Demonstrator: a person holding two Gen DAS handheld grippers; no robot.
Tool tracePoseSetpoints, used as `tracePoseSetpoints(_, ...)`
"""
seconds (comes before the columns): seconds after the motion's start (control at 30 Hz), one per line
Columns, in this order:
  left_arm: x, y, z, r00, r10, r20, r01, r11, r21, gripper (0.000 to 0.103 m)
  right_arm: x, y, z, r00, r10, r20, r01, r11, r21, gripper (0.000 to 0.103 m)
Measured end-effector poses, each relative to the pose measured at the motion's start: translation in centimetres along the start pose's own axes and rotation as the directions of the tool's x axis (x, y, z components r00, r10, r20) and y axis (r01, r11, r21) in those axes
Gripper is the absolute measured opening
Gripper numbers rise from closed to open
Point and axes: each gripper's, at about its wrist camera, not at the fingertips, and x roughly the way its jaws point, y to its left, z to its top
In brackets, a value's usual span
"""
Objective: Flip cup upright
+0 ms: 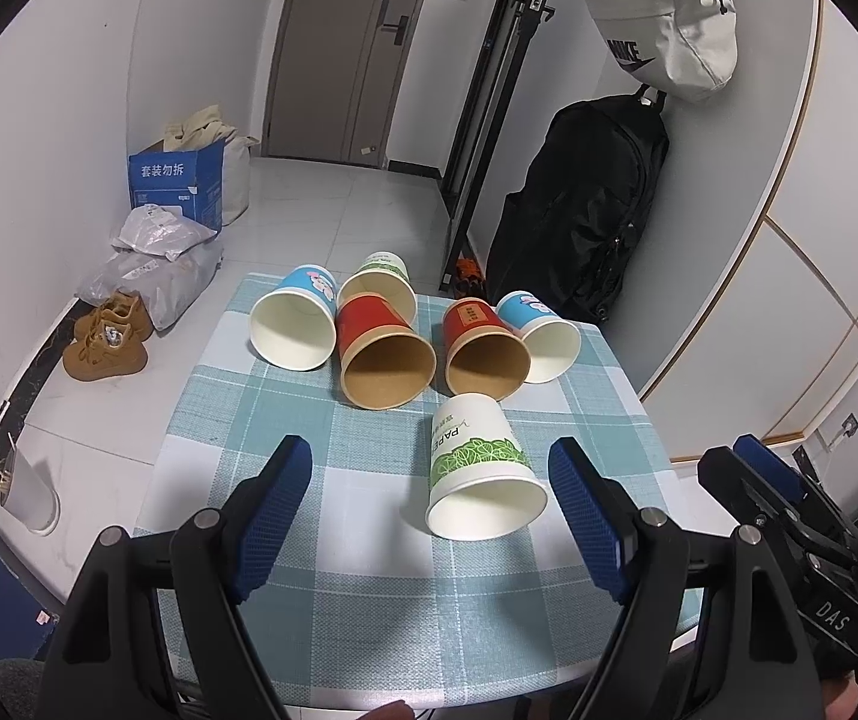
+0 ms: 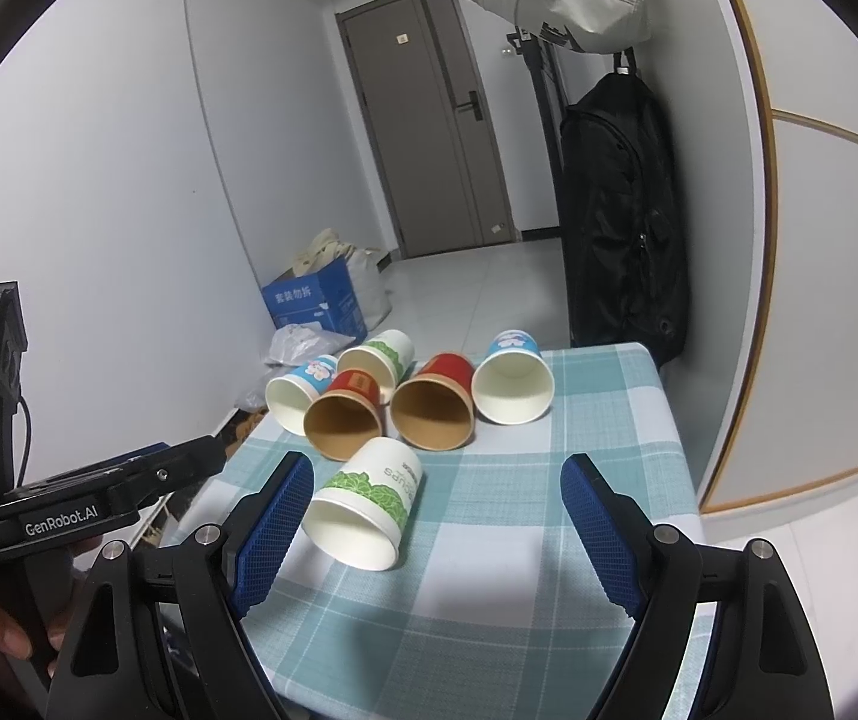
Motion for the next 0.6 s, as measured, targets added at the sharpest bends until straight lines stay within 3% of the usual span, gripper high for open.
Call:
tracePoseSetpoints(0.4,0.8,-0.1,-0.3,0.999,0.025,-0.037,-0.025,1.000,-0.002,0.078,0.1,0.0,0.0,1.000,-0.003,-0.004,0.003,1.000,0.014,0.085)
tracePoseSetpoints(0.6,2.3,0.2,0.1,0.988,-0.028,-0.153,0.025,0.999,-0.025,0.078,0.1,-0.4,0.3,1.000,-0.004,-0.008,0.005,0.999,0.037,0.090)
